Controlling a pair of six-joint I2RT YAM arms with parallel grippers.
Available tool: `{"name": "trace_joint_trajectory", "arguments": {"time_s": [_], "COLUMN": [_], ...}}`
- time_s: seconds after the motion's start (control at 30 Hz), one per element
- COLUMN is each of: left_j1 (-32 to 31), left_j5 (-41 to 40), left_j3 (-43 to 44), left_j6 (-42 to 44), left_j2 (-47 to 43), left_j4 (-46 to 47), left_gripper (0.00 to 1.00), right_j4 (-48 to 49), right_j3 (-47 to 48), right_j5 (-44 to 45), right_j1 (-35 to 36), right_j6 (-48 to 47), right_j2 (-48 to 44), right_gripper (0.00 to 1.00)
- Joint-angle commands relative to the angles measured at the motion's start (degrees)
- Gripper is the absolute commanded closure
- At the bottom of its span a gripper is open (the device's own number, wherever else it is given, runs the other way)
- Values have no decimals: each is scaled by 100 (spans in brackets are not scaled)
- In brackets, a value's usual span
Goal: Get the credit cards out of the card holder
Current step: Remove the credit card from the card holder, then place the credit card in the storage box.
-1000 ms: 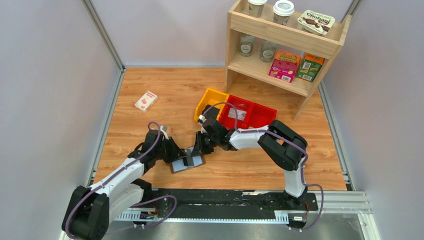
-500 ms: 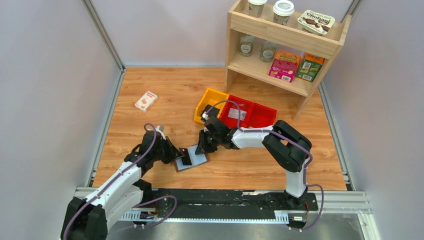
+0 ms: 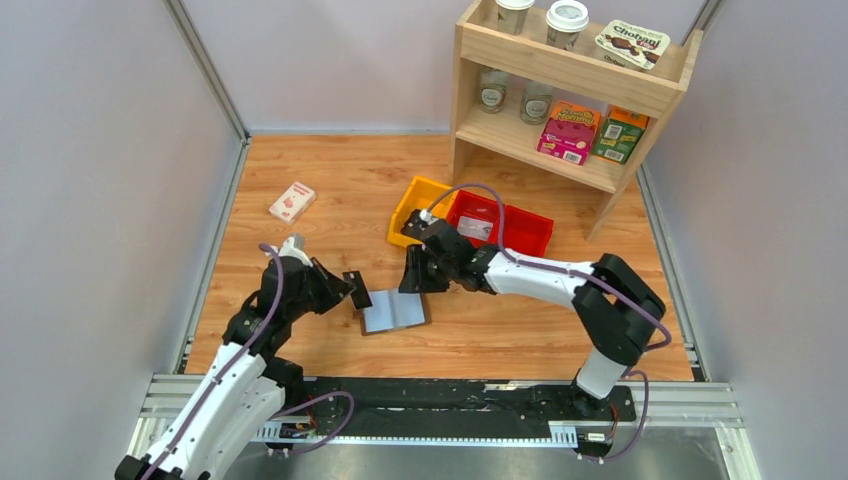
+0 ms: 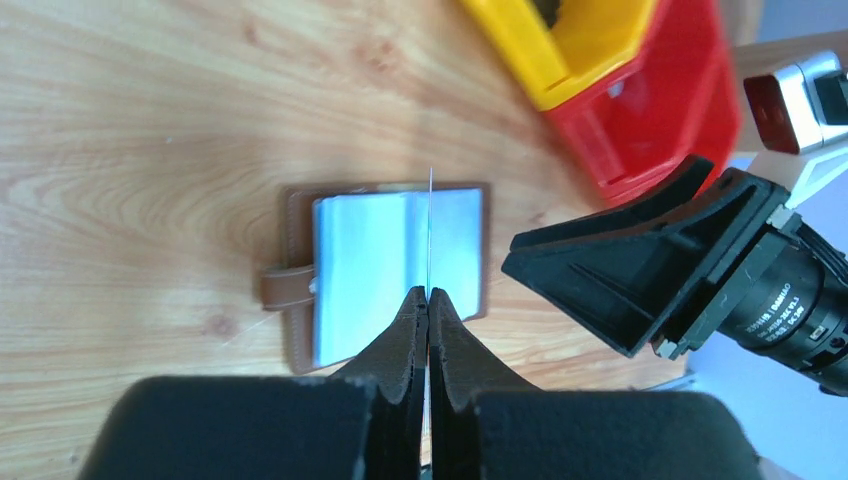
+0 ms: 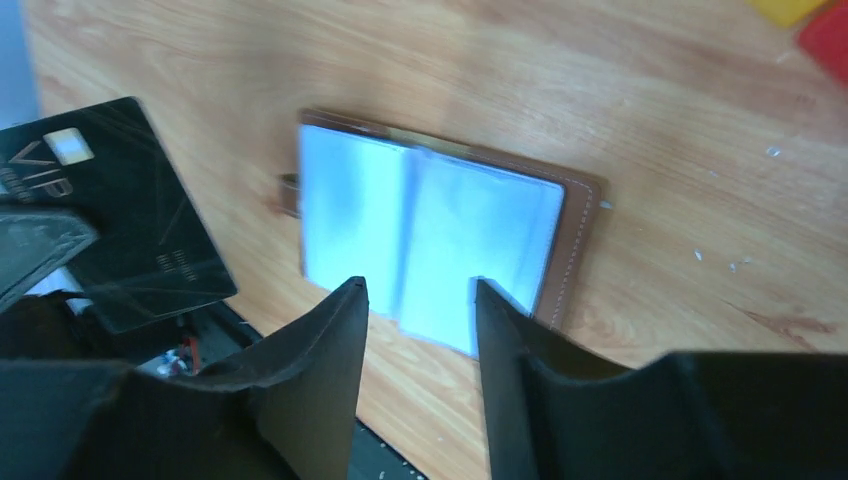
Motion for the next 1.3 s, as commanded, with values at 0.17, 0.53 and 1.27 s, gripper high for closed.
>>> {"name": "trace_joint_trajectory", "arguments": {"time_s": [0.17,0.53,1.27], "left_j1": [22,-4,-321], "left_j5": [40,251,-13], "left_j3": [-66,-497,-445], "left_j6": [-1672,-3151,-3362], "left_j2": [-738,149,211], "left_j4": [1874,4844,5260], "left_gripper": [99,100,100], "right_j4": [1422,4622,5090], "right_j3": [-600,-1551,-989], "right_j5": [313,-47,146], "right_j1": [-29,173,156], "right_j6": [859,2002,1740], "right_j2": [-1608,-1909,-1566], "right_gripper": [31,22,66]}}
